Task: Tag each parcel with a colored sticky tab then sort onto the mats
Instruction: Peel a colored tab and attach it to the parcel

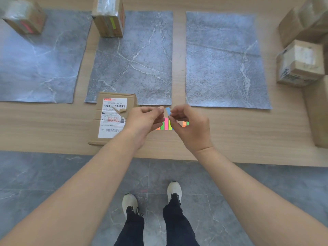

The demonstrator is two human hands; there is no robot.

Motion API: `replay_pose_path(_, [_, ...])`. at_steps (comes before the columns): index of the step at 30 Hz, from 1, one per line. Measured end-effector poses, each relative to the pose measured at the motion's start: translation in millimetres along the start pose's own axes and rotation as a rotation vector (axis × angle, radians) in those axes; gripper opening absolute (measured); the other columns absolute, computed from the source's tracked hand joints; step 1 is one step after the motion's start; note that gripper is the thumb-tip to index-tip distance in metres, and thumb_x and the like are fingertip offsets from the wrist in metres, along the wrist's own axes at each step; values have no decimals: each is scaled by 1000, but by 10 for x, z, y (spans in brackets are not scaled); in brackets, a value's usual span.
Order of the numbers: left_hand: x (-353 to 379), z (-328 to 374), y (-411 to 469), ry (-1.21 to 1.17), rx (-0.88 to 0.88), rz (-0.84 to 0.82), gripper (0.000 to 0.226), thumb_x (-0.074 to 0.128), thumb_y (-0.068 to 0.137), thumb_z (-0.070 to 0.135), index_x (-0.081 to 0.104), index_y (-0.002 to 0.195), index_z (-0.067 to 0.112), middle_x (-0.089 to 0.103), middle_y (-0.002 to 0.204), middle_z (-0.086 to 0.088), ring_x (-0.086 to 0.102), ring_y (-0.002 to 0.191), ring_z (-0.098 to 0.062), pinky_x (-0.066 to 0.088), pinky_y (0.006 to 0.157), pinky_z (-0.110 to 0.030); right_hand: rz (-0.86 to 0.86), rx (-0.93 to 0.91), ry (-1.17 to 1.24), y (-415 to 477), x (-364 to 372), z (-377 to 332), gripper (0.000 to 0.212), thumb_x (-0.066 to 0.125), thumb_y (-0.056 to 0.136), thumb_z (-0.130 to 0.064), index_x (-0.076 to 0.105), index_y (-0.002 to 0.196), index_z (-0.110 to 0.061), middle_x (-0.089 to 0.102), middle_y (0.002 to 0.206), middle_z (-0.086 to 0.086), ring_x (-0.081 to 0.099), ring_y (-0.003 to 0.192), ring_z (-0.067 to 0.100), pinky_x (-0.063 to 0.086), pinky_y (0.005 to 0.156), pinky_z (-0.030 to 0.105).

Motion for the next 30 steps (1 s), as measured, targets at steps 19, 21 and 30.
replay_pose_path(19, [-1355, 336, -624, -21, 93, -142, 35, 83, 73, -6, 56, 89, 8, 69, 106, -19, 71, 76, -26, 60, 70, -29, 2, -253, -178, -493, 719, -1352, 8, 74, 88, 0, 71, 89, -7, 72, 87, -1, 70, 76, 16, 59, 67, 36])
replay_pose_path(21, [-1486, 321, -624, -3, 110, -141, 38, 82, 73, -8, 52, 88, 10, 67, 107, -24, 71, 77, -26, 58, 68, -29, -16, -263, -172, -539, 799, -1458, 8, 75, 87, 1, 71, 88, -6, 71, 86, -1, 69, 75, 17, 58, 66, 35])
replay_pose_path(30, [-1912, -60, -602, 280, 395, -23, 38, 80, 77, 3, 46, 73, 18, 75, 83, -11, 71, 79, -21, 60, 84, -44, -119, -81, -305, -672, 1009, -1237, 29, 68, 90, 1, 72, 117, -10, 71, 112, 0, 67, 99, 14, 57, 85, 34])
Point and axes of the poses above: each hand's wrist, its own y-axis towards the middle knuckle, its own x-axis out of the palm, z = x × y, the point moved 4 cm from there along y, towards the middle knuckle
